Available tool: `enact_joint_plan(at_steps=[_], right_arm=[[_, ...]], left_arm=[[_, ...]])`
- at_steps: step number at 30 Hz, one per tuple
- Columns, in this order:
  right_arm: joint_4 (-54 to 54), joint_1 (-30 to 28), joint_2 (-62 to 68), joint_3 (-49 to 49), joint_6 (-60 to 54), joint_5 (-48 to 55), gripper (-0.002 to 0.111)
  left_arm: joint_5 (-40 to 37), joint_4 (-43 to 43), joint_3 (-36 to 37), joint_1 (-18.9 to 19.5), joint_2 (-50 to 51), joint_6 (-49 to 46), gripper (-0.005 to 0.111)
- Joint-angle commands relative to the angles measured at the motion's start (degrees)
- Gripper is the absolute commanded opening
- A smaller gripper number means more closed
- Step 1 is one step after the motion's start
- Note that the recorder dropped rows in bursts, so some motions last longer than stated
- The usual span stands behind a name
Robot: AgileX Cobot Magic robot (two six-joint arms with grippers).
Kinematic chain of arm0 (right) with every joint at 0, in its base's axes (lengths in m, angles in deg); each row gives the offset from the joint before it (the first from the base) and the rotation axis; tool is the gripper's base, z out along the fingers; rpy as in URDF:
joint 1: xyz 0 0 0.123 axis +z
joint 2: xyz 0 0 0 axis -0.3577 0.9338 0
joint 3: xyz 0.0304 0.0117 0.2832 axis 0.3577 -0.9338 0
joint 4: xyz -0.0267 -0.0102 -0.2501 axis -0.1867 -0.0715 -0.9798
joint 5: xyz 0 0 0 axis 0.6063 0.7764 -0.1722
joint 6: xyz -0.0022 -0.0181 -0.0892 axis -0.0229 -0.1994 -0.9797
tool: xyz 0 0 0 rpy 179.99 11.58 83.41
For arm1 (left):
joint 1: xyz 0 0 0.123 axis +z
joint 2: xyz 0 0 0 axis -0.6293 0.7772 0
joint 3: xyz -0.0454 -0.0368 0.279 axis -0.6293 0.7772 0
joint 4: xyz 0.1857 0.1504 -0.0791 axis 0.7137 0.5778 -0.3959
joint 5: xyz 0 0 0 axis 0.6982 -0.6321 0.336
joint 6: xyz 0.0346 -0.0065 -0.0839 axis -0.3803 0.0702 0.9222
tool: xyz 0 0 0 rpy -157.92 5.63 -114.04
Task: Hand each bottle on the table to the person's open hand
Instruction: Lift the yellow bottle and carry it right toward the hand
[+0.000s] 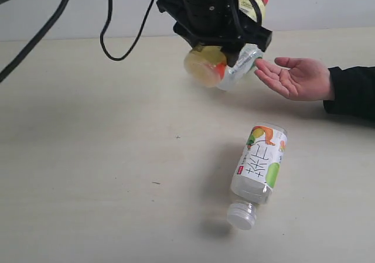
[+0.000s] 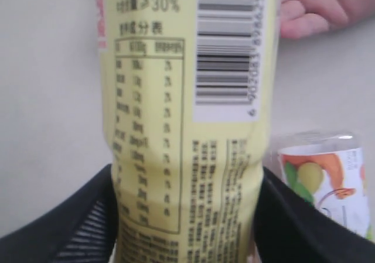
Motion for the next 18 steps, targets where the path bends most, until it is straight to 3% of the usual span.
enact_joint_plan(at_steps=[1, 6, 18], right_arm=[[-0.16, -0.29, -0.38, -0.27, 0.09, -0.53, 0.000], [-0.16, -0.29, -0.38, -0.27, 0.09, -0.53, 0.000], [-0.16, -0.29, -0.38, -0.27, 0.09, -0.53, 0.000]], left_arm=[[2.63, 1.82, -0.21, -3.07, -0.87, 7.82, 0.000], [10.51, -0.55, -0.21, -4.91, -0.44, 12.64, 0.000], [30.60, -27.29, -0.21, -3.05, 8.76, 12.02, 0.000]])
